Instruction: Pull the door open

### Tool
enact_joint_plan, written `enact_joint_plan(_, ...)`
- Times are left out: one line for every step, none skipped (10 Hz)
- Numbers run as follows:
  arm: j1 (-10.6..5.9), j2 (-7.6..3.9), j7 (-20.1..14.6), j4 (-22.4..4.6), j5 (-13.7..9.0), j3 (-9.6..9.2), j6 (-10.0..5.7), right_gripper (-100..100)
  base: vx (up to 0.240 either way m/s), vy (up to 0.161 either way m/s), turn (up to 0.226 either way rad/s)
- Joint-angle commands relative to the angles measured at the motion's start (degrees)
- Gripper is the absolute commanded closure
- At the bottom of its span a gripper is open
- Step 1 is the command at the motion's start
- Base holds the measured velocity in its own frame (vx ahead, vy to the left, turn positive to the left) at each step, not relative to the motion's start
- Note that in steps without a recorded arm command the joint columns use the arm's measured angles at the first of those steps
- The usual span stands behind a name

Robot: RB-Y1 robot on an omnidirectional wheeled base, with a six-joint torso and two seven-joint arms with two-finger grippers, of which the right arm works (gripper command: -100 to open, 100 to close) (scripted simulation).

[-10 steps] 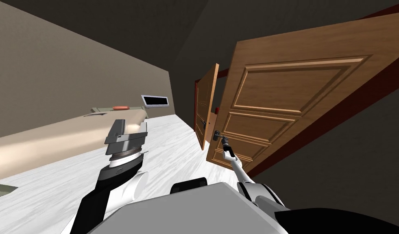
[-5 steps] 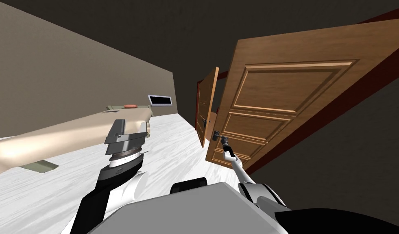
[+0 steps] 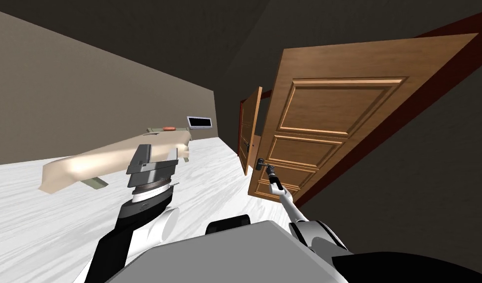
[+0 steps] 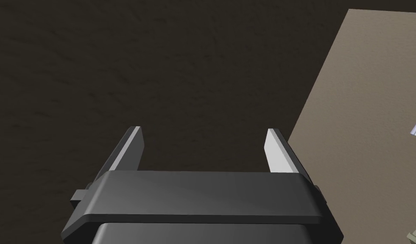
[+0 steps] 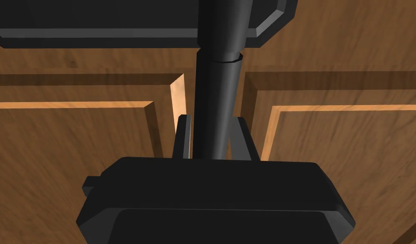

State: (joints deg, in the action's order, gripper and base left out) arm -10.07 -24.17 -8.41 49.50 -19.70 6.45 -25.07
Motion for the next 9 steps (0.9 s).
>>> enact_joint_plan(0.57, 0.16, -0.9, 1.3, 0.3, -1.52, -0.05, 100, -0.216, -0.063, 0.130)
enact_joint_plan(0.63, 0.02, -1.2, 1.4, 0.3, -1.93, -0.13, 100, -0.195, -0.064, 0.122)
enact_joint_plan(1.10, -0.31, -0.8, 1.6, 0.1, -0.97, 0.30, 100, -0.086, -0.037, 0.018)
enact_joint_plan(1.58, -0.72, -1.6, 1.9, 0.2, -2.06, 0.13, 100, -0.152, -0.038, 0.108)
enact_joint_plan(1.67, -0.85, -1.8, 2.0, 0.2, -2.32, 0.06, 100, -0.202, -0.077, 0.102)
enact_joint_plan(1.99, -1.27, -2.5, 2.5, 0.3, -3.23, -0.20, 100, -0.230, -0.079, 0.145)
enact_joint_plan(2.22, -1.58, -3.1, 2.8, 0.3, -3.90, -0.39, 100, -0.202, -0.044, 0.139)
enact_joint_plan(2.46, -1.90, -3.6, 3.1, 0.3, -4.58, -0.58, 100, -0.203, -0.039, 0.101)
enact_joint_plan(2.70, -2.22, -4.1, 3.4, 0.4, -5.25, -0.77, 100, -0.222, -0.051, 0.113)
